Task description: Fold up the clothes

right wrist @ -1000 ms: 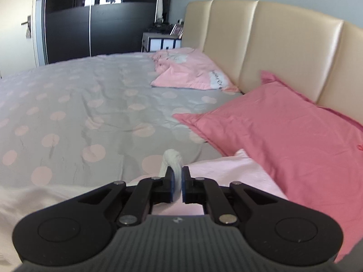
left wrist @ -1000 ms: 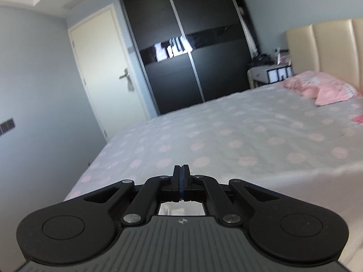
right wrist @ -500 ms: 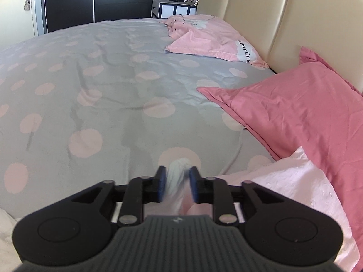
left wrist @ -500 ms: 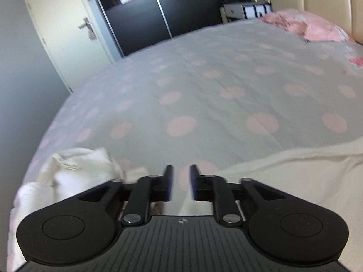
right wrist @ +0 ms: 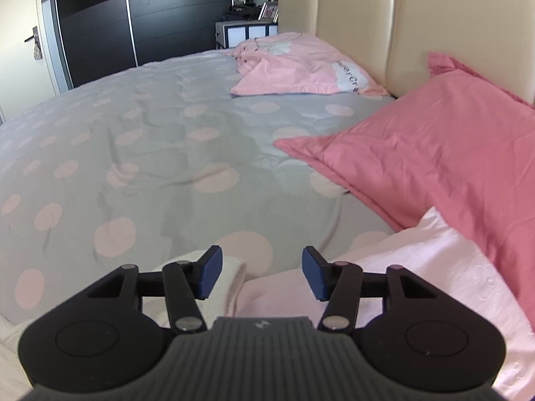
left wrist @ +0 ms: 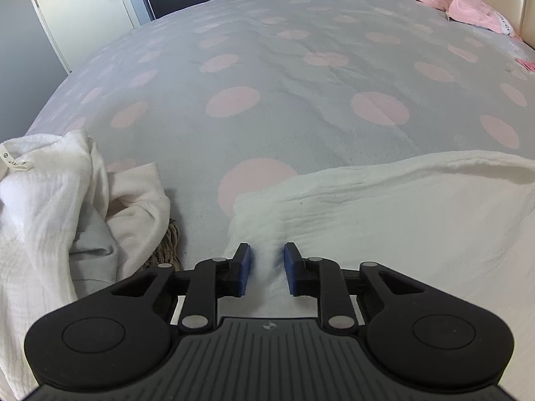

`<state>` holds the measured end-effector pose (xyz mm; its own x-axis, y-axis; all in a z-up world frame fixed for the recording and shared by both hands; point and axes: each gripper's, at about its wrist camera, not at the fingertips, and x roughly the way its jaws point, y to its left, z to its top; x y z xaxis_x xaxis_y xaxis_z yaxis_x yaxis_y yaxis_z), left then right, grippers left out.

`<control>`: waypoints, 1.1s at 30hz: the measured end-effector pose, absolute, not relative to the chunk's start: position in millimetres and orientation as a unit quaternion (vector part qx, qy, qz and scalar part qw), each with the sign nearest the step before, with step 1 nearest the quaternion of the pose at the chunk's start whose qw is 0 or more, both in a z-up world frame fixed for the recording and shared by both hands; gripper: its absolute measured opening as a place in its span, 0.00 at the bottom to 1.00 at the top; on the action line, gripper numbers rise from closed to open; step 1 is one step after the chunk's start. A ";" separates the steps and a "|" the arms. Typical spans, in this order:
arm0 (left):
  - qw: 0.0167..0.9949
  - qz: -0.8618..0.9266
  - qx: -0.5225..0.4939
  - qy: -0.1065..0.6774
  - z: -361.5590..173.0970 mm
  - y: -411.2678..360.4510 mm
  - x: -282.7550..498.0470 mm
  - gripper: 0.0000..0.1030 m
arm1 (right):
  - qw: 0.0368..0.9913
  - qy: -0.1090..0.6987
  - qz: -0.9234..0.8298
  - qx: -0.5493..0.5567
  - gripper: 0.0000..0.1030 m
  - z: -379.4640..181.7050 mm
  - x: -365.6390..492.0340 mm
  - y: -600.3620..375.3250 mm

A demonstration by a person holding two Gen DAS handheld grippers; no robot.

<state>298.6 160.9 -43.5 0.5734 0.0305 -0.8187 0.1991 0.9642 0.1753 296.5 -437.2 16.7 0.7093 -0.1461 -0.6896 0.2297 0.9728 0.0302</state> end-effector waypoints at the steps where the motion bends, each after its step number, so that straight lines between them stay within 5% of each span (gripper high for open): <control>1: 0.878 -0.046 0.125 0.461 -45.0 160.3 299.9 0.19 | 0.921 0.373 -0.099 0.057 0.54 11.4 302.5 -436.6; 10: 0.882 -0.049 0.115 0.454 -44.3 158.3 304.3 0.21 | 0.892 0.428 -0.070 0.128 0.58 -34.9 341.8 -443.2; 12: 0.884 -0.050 0.113 0.452 -43.8 158.0 305.1 0.16 | 0.891 0.425 -0.060 0.147 0.25 -35.2 341.8 -443.8; 14: 0.885 -0.051 0.111 0.449 -43.3 157.6 305.9 0.03 | 0.891 0.420 -0.053 0.163 0.24 -33.7 341.5 -443.9; 19: 0.896 -0.029 0.089 0.433 -27.7 163.4 304.4 0.00 | 0.910 0.374 -0.109 0.146 0.22 -12.5 330.8 -446.5; 28: 0.913 -0.003 0.105 0.395 -8.9 164.6 298.8 0.01 | 0.915 0.362 -0.127 0.126 0.23 -3.7 332.1 -442.9; 33: 0.907 -0.019 0.137 0.399 -5.2 157.8 287.8 0.19 | 0.919 0.361 -0.125 0.096 0.46 7.7 323.5 -437.1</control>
